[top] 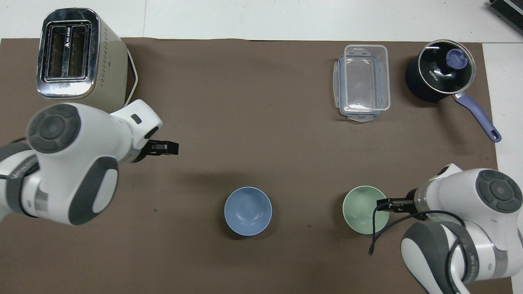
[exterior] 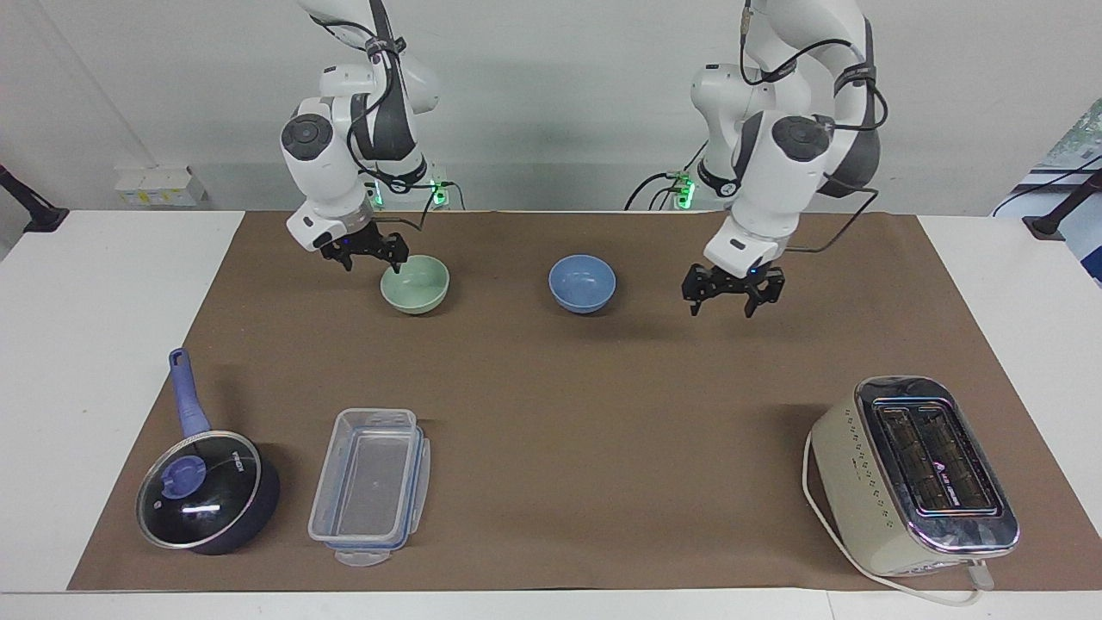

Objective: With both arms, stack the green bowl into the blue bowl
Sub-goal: 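Grasp the green bowl rim with the right gripper while the left gripper retracts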

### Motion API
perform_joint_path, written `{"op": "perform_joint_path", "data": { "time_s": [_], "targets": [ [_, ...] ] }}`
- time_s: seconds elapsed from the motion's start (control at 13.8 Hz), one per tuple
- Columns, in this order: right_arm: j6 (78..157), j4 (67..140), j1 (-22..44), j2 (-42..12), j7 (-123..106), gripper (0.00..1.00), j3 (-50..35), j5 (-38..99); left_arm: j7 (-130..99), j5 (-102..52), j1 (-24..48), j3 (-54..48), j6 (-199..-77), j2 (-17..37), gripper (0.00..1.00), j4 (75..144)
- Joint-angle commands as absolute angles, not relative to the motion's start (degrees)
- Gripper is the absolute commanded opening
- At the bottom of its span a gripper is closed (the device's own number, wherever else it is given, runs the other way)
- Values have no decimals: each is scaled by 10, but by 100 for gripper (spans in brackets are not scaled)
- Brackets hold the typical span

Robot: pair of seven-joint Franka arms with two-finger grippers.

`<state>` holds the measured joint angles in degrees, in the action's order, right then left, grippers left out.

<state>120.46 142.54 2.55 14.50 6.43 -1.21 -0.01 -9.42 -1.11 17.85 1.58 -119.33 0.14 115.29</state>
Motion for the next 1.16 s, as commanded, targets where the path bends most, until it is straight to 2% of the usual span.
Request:
{"op": "perform_joint_path", "data": {
  "time_s": [0.0, 0.36, 0.65, 0.87, 1.09],
  "targets": [
    [1257, 1460, 22, 139, 42, 97, -13, 12, -5, -19, 109, 9, -1131, 9, 100, 1104],
    [1302, 1483, 23, 127, 41, 90, -13, 12, 75, -21, 34, 11, -1035, 12, 100, 1022],
    [1308, 1485, 38, 116, 42, 81, -13, 13, 62, -19, 28, 16, -944, 14, 100, 935],
    [1307, 1489, 39, 116, 43, 68, -13, 13, 39, -17, 21, 17, -905, 15, 100, 886],
    [1307, 1487, 39, 116, 42, 43, -13, 13, 32, -7, 13, 18, -895, 19, 100, 864]
  ]
}}
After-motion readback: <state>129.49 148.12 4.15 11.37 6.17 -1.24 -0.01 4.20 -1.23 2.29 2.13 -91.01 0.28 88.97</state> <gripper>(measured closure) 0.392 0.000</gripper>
